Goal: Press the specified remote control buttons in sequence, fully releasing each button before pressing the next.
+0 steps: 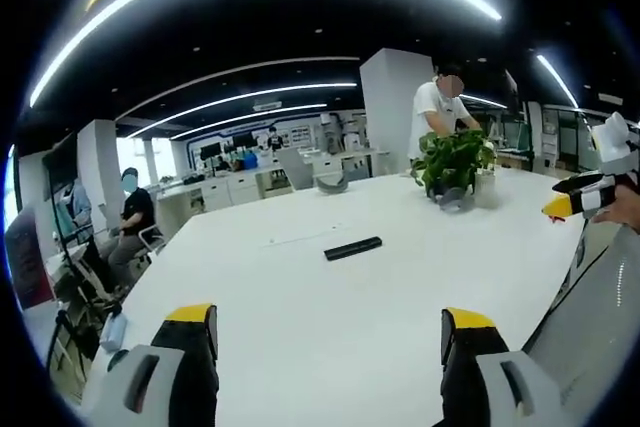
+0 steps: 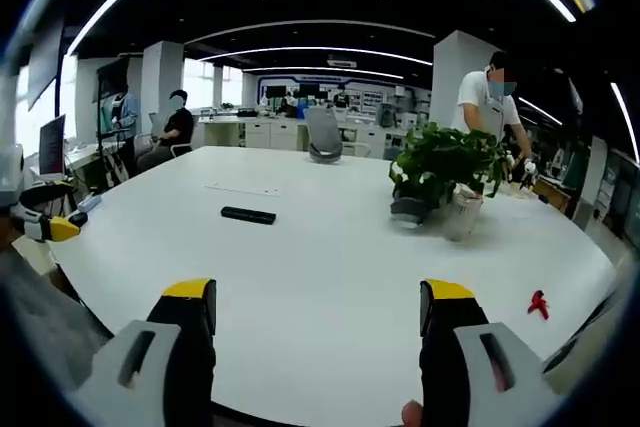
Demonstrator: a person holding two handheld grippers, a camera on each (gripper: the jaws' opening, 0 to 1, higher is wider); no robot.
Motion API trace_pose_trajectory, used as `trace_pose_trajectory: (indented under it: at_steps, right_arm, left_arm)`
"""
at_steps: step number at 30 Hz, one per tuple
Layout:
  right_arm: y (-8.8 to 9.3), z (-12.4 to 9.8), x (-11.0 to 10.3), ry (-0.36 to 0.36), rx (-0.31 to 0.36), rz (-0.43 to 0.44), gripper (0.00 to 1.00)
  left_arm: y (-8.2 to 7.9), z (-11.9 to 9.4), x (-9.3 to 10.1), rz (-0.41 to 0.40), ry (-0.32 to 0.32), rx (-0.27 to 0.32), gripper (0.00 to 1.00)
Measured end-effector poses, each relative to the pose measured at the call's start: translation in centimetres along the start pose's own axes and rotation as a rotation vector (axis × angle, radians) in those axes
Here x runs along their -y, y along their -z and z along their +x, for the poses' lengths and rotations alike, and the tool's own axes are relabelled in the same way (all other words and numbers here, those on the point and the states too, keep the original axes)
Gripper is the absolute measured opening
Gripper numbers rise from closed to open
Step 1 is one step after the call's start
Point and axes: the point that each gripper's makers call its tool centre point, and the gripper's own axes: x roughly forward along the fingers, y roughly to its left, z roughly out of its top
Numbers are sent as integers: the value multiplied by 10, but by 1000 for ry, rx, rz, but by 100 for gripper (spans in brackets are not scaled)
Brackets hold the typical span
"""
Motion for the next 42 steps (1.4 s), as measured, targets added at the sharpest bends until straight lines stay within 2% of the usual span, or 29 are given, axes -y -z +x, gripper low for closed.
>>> trace_pose_trajectory:
  at_steps: [20,27,31,42]
  right_arm:
    - [1,0,-7,-16,-20,-31,84]
    - [0,-1,-6,-12,-16,-17,83]
    - [-1,-2,-5,-10,-12,-15,83]
    - [-4,-5,-4,-4,4,5,82]
  left_arm:
    - [4,0,-3,-17,-7,-22,94]
    - [5,0,-5,-34,-14,-25,93]
    - [10,1,-3,-41,-3,-56,90]
    - [14,1,0,-34,5,-77,90]
